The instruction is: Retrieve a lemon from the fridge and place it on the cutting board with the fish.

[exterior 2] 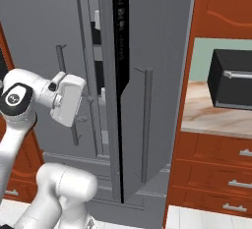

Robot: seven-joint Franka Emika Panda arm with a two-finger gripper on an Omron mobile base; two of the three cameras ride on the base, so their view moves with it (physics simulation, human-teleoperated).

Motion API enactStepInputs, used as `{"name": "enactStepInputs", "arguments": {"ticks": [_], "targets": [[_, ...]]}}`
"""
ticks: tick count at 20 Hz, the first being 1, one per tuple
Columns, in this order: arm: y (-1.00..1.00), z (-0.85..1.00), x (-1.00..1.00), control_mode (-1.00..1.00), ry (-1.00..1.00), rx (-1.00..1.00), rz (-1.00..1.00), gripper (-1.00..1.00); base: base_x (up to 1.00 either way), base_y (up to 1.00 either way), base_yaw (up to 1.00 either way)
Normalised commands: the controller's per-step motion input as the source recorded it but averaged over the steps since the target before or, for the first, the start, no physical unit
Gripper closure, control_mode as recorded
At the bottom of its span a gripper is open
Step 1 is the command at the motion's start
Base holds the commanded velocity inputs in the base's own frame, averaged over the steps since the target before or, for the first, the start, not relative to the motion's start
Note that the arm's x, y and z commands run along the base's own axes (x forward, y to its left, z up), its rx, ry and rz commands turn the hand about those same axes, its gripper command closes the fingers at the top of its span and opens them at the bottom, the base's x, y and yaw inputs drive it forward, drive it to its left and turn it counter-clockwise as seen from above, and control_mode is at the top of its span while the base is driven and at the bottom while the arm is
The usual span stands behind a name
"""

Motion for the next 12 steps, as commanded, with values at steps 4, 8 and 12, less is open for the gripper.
{"name": "enactStepInputs", "arguments": {"ticks": [4,8,12], "targets": [[0.1,0.23,0.73,-1.0,0.33,-0.15,0.0,-1.0,0.0,0.0,0.0],[0.05,-0.03,0.36,-1.0,0.14,-0.08,0.0,-1.0,0.0,0.0,0.0],[0.0,-0.18,0.35,-1.0,0.02,0.0,0.0,-1.0,0.0,0.0,0.0]]}}
